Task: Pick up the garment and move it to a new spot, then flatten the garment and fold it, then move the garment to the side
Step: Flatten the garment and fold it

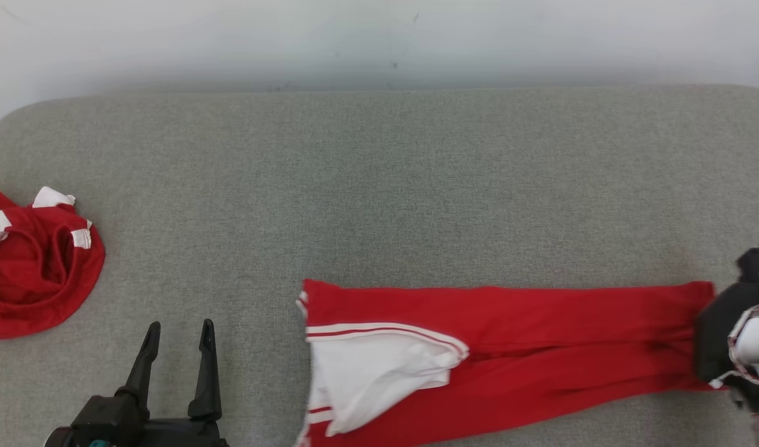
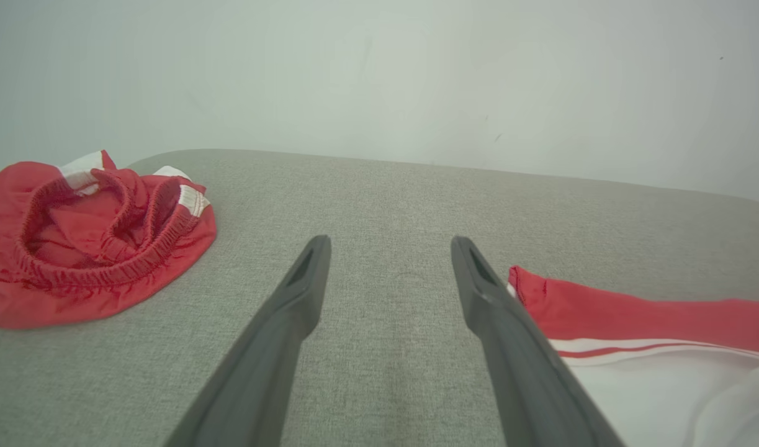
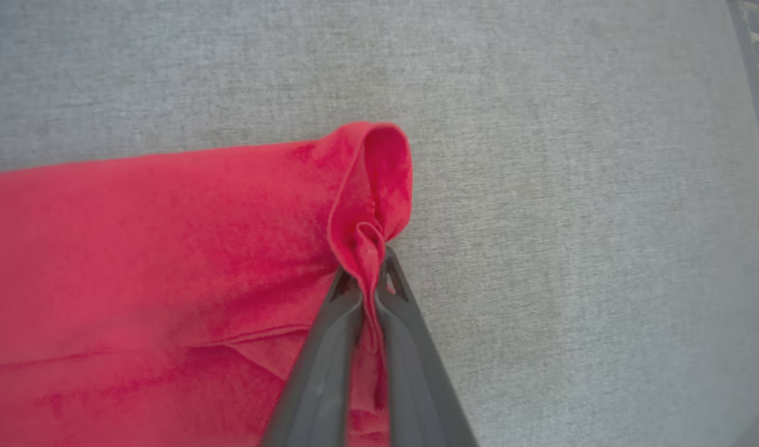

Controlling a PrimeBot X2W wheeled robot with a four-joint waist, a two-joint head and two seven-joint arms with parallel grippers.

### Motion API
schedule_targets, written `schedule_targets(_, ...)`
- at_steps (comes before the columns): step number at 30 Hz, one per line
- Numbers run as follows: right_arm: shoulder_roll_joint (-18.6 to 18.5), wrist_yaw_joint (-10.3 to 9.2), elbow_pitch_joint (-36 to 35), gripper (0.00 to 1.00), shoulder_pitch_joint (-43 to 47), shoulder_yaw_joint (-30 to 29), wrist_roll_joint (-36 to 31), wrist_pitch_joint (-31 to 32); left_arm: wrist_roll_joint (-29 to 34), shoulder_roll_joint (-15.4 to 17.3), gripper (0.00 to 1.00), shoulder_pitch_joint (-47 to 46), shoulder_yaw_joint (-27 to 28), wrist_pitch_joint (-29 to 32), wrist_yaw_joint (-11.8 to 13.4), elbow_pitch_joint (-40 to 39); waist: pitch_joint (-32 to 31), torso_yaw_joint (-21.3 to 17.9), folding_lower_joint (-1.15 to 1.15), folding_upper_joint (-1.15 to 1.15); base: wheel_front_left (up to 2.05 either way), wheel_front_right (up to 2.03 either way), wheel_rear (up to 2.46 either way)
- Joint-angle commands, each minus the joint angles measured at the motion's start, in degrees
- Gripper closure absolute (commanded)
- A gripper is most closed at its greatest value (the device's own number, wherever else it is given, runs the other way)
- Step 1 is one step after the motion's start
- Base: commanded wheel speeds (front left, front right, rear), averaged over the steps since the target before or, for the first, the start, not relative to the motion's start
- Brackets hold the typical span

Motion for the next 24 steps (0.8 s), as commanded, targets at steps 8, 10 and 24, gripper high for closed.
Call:
schedule_targets(8, -4.8, -0.2, -5.0, 1.0, 3.9, -7.1, -4.1, 2.0, -0.4, -0.1, 0.0, 0.6, -0.7, -0.1, 0.7, 0.0, -1.8, -1.1, -0.01, -0.01, 0.0, 0.0, 0.0)
schedule_targets(10, -5.3, -0.2, -6.7, 1.0, 5.7, -8.1, -5.3, 3.0, -0.6, -0.1, 0.0, 1.2, -0.9, -0.1, 0.8, 0.1, -2.6, -1.3, -0.01, -0.01, 0.0, 0.0, 0.0)
schedule_targets(24, -1.9, -0.19, -27.5, 1.0, 14.0, 6.1, 2.7, 15.4, -1.6, 0.0, 0.0, 4.7, -1.1, -0.1, 1.8, 1.3, -8.8, -3.3, -0.01, -0.01, 0.0, 0.0, 0.0)
